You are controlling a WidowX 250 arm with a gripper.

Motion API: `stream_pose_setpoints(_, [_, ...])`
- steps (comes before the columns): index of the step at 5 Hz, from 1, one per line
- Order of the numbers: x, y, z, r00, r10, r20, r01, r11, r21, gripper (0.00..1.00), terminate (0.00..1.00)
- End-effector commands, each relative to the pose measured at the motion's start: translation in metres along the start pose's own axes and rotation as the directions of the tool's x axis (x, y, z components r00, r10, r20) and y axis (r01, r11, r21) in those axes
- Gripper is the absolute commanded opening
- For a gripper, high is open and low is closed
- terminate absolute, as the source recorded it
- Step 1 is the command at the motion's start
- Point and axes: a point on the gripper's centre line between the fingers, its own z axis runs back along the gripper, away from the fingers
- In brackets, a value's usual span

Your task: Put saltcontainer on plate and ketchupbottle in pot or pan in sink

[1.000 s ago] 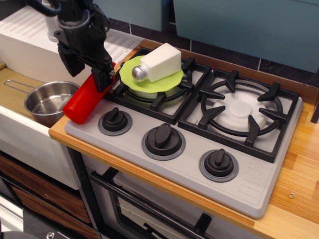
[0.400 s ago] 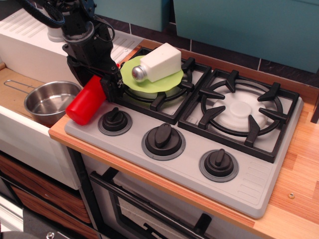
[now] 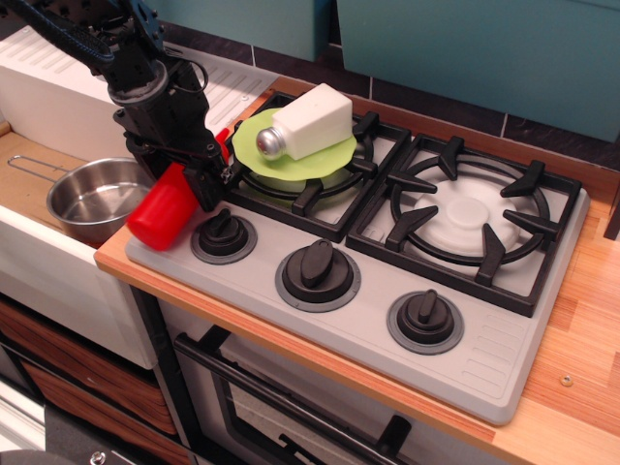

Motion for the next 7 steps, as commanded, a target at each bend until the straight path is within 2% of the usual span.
stream_pose_setpoints(1, [0.009,-0.002,0.035,0.999,-0.029,0.034,0.029,1.000,0.012,0.00,0.00])
stream_pose_setpoints(2, [0.014,0.001,0.052,0.996,-0.080,0.039,0.077,0.995,0.069,0.00,0.00])
stream_pose_setpoints(3, [0.023,0.021,0.062,0.987,-0.151,0.058,0.145,0.985,0.091,0.00,0.00])
stream_pose_setpoints(4, [0.035,0.043,0.058,0.972,-0.213,0.101,0.203,0.974,0.097,0.00,0.00])
stream_pose_setpoints(5, [0.048,0.062,0.045,0.956,-0.260,0.134,0.250,0.965,0.083,0.00,0.00])
stream_pose_setpoints(7, [0.050,0.090,0.033,0.942,-0.296,0.158,0.286,0.955,0.084,0.00,0.00])
